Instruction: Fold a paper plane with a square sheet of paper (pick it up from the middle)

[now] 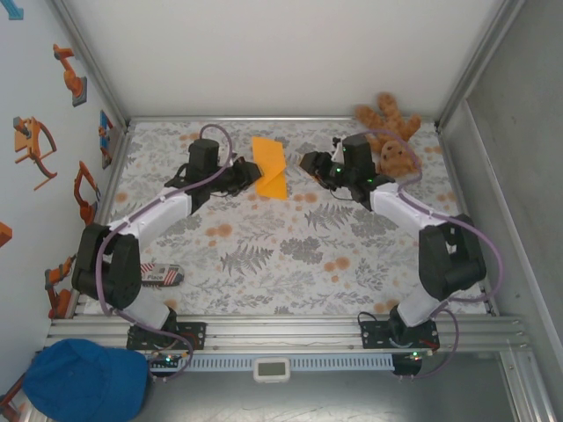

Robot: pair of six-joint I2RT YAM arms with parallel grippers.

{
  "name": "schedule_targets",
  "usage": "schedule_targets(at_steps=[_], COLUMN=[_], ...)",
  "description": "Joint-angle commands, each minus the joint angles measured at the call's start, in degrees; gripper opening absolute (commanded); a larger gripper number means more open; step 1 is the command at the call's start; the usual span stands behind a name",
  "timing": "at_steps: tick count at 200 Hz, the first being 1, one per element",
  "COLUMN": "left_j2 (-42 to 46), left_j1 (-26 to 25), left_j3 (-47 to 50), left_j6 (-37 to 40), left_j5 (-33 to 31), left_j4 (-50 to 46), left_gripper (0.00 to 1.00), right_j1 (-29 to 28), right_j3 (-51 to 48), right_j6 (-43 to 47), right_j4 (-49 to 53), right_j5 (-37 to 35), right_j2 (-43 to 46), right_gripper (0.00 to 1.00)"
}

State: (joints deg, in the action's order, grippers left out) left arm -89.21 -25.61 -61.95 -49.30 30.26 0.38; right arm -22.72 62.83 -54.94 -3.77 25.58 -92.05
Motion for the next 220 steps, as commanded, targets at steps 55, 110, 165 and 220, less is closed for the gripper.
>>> schedule_targets(at_steps=[55, 110, 165, 220], left_j2=[-1.49, -17.29, -26.53, -20.63], left_j1=[-9.74, -15.92, -17.6, -13.4], left_j3=[-19.56, -29.82, -31.41, -22.52], left_j6=[26.3, 23.25, 19.82, 15.31], left_j5=[-53.18, -74.15, -53.48, -20.09], left_j4=[-50.05, -61.92, -53.25, -34.39], left_gripper=[0.07, 0.07, 0.2, 0.54], right_j1=[0.5, 0.65, 1.01, 0.92], right_j3=[4.56, 3.95, 2.84, 2.84], right_j6=[15.12, 14.17, 12.36, 12.05], right_j4=[20.59, 21.49, 21.7, 19.07], right_j5=[-20.54, -23.45, -23.78, -19.21], right_j2=[5.53, 5.42, 4.85, 1.59], right_gripper=[0.5, 0.49, 0.49, 0.46])
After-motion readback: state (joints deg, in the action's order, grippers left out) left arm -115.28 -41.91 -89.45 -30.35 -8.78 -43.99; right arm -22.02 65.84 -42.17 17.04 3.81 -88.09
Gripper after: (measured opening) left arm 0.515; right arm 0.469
